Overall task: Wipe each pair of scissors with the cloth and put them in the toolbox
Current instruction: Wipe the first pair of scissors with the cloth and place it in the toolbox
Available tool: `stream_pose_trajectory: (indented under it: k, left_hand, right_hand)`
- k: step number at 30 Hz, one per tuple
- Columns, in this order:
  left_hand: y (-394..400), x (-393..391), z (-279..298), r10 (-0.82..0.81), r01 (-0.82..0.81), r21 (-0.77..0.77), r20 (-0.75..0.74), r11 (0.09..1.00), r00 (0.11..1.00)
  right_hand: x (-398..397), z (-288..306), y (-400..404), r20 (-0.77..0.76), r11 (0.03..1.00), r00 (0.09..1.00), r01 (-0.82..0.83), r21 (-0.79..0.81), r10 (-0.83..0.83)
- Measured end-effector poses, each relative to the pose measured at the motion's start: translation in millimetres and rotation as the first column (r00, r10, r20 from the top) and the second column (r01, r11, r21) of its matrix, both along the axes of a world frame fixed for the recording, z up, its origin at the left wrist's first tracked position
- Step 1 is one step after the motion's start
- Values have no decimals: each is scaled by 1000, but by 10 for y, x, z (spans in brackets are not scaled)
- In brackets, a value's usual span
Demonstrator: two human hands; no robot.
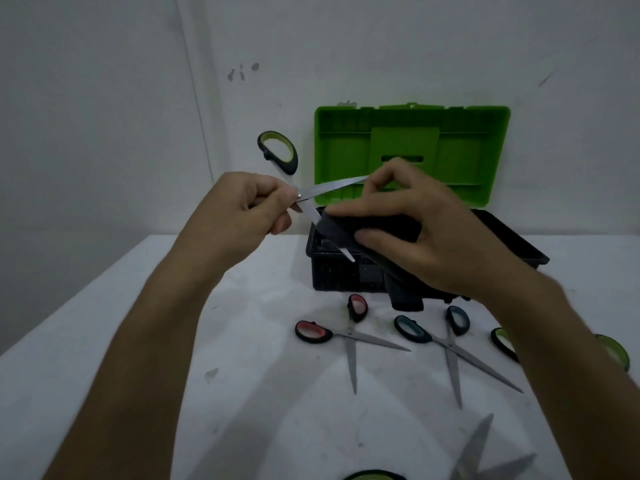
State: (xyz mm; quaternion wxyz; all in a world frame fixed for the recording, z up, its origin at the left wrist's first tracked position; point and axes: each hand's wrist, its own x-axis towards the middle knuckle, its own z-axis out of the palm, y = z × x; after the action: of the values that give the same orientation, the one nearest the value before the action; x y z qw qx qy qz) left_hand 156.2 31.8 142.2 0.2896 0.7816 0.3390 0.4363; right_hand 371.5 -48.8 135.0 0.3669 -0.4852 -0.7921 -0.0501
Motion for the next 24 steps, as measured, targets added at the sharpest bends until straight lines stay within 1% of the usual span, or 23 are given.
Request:
stream_pose_trajectory:
  k: [5,8,9,13,15,17,20,24]
  left_hand:
    - [-17,0,9,22,-22,11,44,1000,999]
    - [3,13,-12,61,-63,57,31,996,998]
    - [12,14,-21,78,-80,73,19,994,997]
    - [25,19,-39,133,-129,120,-30,984,991]
    - [23,28,-31,134,-130,121,-26,984,991]
    - [36,17,-24,146,-142,122,-21,982,989]
    - [71,-41,-35,169,-168,116,0,979,986]
    - [102,-111,-33,238,-236,134,0,963,971]
  right_hand:
    - [17,-46,38,25,995,996,-81,-64,82]
    - [39,-47,11,67,983,991,-101,-153,112]
    - [35,-46,1,66,983,992,-100,-157,112]
    - [-72,-58,19,47,999,998,-43,-29,44]
    - [-149,-90,40,70,999,997,-27,-38,30]
    - [-166,-106,40,91,989,994,-45,-143,59]
    - [-103,-90,-1,123,938,985,-72,-340,120]
    - [-86,-63,-19,18,890,990,-121,-439,143]
